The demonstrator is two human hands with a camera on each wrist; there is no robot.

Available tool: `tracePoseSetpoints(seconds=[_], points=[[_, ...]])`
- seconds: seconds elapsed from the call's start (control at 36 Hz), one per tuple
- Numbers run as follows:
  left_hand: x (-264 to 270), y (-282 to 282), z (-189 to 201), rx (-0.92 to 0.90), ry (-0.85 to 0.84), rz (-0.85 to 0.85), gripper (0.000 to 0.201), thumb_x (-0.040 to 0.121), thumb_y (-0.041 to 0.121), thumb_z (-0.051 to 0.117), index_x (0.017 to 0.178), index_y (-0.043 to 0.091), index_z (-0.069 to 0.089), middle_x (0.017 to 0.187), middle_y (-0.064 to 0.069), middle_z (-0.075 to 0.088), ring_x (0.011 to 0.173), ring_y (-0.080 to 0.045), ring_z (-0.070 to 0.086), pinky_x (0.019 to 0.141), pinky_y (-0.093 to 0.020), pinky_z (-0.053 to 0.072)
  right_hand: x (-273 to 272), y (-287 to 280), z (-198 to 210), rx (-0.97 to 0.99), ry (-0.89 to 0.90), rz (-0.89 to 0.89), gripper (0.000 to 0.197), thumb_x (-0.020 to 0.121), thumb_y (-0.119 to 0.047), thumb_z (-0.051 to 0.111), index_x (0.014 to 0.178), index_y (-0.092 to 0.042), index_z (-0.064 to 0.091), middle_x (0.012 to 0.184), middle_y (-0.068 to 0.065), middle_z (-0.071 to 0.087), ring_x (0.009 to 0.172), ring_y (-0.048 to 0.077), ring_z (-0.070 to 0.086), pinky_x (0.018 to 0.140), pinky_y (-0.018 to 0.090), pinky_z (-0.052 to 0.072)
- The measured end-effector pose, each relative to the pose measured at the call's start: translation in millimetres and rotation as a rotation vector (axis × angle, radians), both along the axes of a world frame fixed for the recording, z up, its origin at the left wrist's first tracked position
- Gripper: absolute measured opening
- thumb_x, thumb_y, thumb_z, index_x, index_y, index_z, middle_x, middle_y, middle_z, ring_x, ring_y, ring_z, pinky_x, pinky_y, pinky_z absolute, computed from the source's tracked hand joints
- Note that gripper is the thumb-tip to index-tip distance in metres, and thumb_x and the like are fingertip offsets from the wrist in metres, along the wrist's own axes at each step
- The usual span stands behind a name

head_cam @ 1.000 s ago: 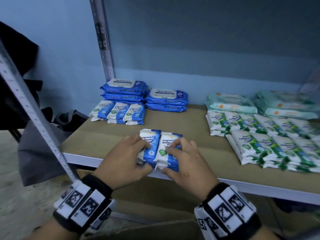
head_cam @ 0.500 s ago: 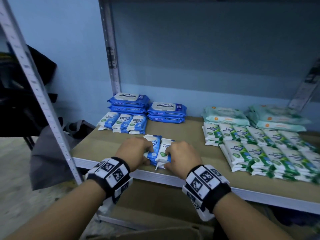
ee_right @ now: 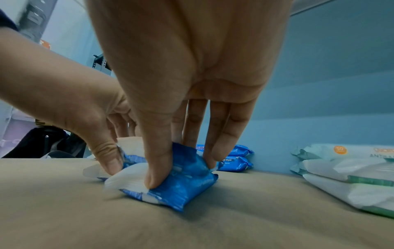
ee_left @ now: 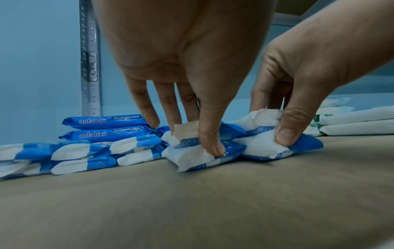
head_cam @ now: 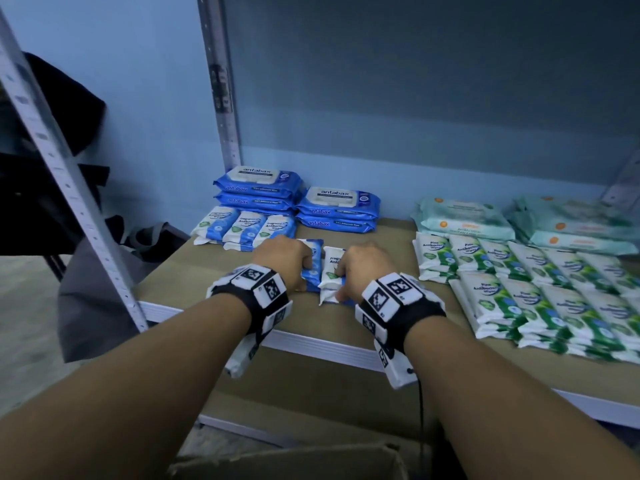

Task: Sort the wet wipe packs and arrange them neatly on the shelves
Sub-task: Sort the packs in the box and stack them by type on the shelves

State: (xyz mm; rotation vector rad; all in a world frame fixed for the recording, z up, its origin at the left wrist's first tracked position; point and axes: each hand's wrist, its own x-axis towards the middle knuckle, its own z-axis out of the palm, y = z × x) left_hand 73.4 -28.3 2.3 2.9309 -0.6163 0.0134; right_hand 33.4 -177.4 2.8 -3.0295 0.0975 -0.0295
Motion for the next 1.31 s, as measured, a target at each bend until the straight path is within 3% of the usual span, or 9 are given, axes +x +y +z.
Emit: tracePoseSetpoints(seconds=[0.14,0.22,0.33,0.44,0.61,1.06,1.17,1.22,1.31], points=[[19.1,-1.3,-2.2,-0.003,-0.026,-0.022,0.037,0.074,0.029,0.083,0.108,0.025,0.067,0.112,-0.002,0.065,0.103,-0.023,0.059,0.082,-0.031,0.048,24.6,-4.8,-5.5,-0.028,0.007,0.000,0.030,0.069,-0.029,0.084,0.087,-0.014,0.066,0.080,0.005,0.052,0.077,0.024,0.053,0.066,0.026,0.039],[31.2,-2.5,-4.2,0.015,-0.003,-0.019,0.039,0.076,0.026,0.083,0.112,0.025,0.067,0.116,-0.005,0.064,0.107,-0.025,0.058,0.085,-0.033,0.049,39.9,-7.1,-9.7,-0.042,0.007,0.015,0.031,0.074,-0.028,0.081,0.100,-0.015,0.068,0.092,0.007,0.058,0.085,0.026,0.057,0.067,0.029,0.041],[48.2,-5.5,-4.9,0.033,0.044,0.008,0.040,0.076,0.027,0.082,0.113,0.028,0.065,0.119,-0.004,0.063,0.110,-0.025,0.057,0.088,-0.032,0.049,60.4,-7.5,-15.4,-0.048,-0.005,0.015,0.024,0.074,-0.025,0.077,0.096,-0.018,0.069,0.099,0.006,0.065,0.081,0.025,0.057,0.063,0.029,0.041],[62.9,-9.0,-7.9,0.051,0.015,0.022,0.039,0.075,0.029,0.082,0.111,0.030,0.066,0.119,-0.002,0.064,0.109,-0.026,0.059,0.089,-0.035,0.050,79.3,-11.4,-19.1,-0.071,-0.045,0.031,0.023,0.075,-0.022,0.073,0.098,-0.017,0.071,0.100,0.008,0.066,0.094,0.029,0.062,0.064,0.030,0.040],[78.8,-13.8,-13.3,0.127,-0.081,0.057,0.032,0.077,0.031,0.080,0.104,0.034,0.064,0.113,0.003,0.065,0.112,-0.025,0.057,0.108,-0.049,0.033,111.4,-14.6,-22.4,-0.089,-0.046,0.036,0.028,0.077,-0.021,0.073,0.104,-0.014,0.071,0.106,0.012,0.066,0.100,0.032,0.063,0.066,0.031,0.041],[114.3,-20.0,-15.4,0.187,-0.137,-0.012,0.026,0.084,0.021,0.074,0.108,0.027,0.065,0.118,-0.005,0.062,0.111,-0.033,0.056,0.092,-0.046,0.044,163.1,-22.1,-23.1,-0.149,-0.042,0.021,0.034,0.078,-0.025,0.075,0.109,-0.012,0.069,0.115,0.014,0.062,0.104,0.035,0.061,0.072,0.030,0.045],[104.6,-23.3,-2.4,0.286,-0.031,-0.067,0.038,0.077,0.027,0.078,0.111,0.018,0.065,0.113,-0.010,0.064,0.100,-0.033,0.061,0.085,-0.045,0.053,144.3,-25.2,-16.4,-0.173,0.013,0.078,0.031,0.070,-0.032,0.077,0.097,-0.017,0.075,0.096,0.005,0.069,0.090,0.027,0.063,0.060,0.025,0.045],[101.5,-25.5,3.7,0.338,0.012,-0.093,0.050,0.068,0.035,0.083,0.111,0.016,0.066,0.110,-0.011,0.066,0.092,-0.031,0.065,0.079,-0.046,0.058,129.1,-24.7,-8.9,-0.195,0.055,0.124,0.032,0.073,-0.036,0.073,0.099,-0.018,0.075,0.098,0.005,0.069,0.095,0.029,0.064,0.073,0.032,0.054],[86.0,-25.8,15.1,0.344,0.004,-0.131,0.042,0.078,0.032,0.076,0.113,0.012,0.064,0.110,-0.011,0.064,0.096,-0.029,0.063,0.079,-0.037,0.056,103.7,-24.8,-1.3,-0.173,0.108,0.113,0.053,0.083,-0.035,0.070,0.132,-0.016,0.059,0.129,0.010,0.060,0.116,0.033,0.057,0.094,0.034,0.049]])
